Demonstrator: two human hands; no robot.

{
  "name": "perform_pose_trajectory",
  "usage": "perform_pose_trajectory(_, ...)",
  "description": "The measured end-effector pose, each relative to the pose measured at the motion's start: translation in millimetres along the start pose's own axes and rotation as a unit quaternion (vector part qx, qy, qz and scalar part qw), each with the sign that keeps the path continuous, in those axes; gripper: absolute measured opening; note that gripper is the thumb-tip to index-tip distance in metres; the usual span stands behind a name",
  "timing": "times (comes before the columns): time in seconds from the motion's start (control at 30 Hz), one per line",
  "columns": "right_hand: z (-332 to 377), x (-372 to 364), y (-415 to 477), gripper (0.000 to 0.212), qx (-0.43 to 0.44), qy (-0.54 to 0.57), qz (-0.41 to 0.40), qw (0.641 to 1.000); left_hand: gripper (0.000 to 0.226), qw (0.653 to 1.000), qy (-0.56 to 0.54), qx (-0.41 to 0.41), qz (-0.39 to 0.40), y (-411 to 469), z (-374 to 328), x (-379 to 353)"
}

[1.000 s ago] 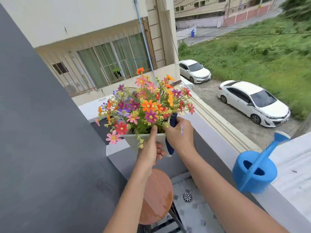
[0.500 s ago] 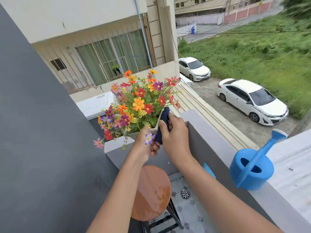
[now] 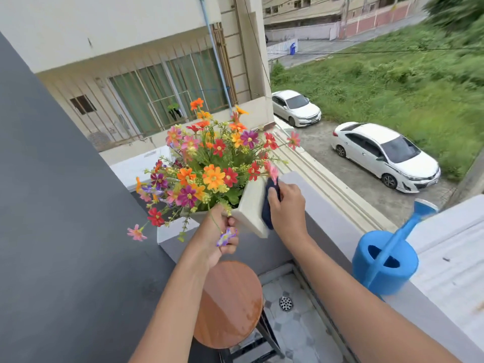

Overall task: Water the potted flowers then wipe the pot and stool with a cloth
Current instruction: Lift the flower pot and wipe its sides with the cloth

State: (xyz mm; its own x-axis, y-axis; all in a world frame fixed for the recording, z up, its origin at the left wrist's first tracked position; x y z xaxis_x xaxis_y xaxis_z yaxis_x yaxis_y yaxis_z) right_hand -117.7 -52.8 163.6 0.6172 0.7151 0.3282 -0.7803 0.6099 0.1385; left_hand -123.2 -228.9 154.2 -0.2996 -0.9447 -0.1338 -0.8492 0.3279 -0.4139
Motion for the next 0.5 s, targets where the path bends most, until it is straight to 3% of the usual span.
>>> perform_pose_trajectory(0.07,-2.0,-4.4,-21.1,0.039,0.009,0.001,0.017,1.0,0.027,1.0,-0.005,-0.015,-0.024,2.5,-2.4,6.4)
perform_pose_trajectory(0.17,4.1,-2.9,-41.3,0.024,0.009,0.005,0.02,1.0,0.031,0.999,0.011,-0.021,-0.041,4.0,-2.1,14.9)
perform_pose_trajectory(0.3,40.2,3.0,-57.5,0.014,0.032,0.092,0.01,0.995,0.036,0.997,0.021,-0.044,-0.067,4.3,0.9,5.5)
perform_pose_trajectory(0.5,57.7,12.8,-15.9,0.024,0.028,0.095,-0.024,0.995,0.03,0.999,0.008,-0.018,-0.034,-0.4,6.8,-3.9)
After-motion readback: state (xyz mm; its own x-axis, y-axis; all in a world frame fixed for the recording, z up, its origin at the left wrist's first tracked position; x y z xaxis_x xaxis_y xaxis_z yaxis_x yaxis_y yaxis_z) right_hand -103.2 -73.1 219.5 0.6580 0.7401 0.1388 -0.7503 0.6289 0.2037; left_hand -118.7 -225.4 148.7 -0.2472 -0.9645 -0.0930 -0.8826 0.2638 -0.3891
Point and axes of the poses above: each hand's wrist, its own y-axis towards the middle knuckle, its own x-axis out of the back of the hand, z = x × y, the point moved 7 cm from there along y, towards the middle knuckle, and after that the axes turned 10 degrees about -x, right-handed, at the moved point
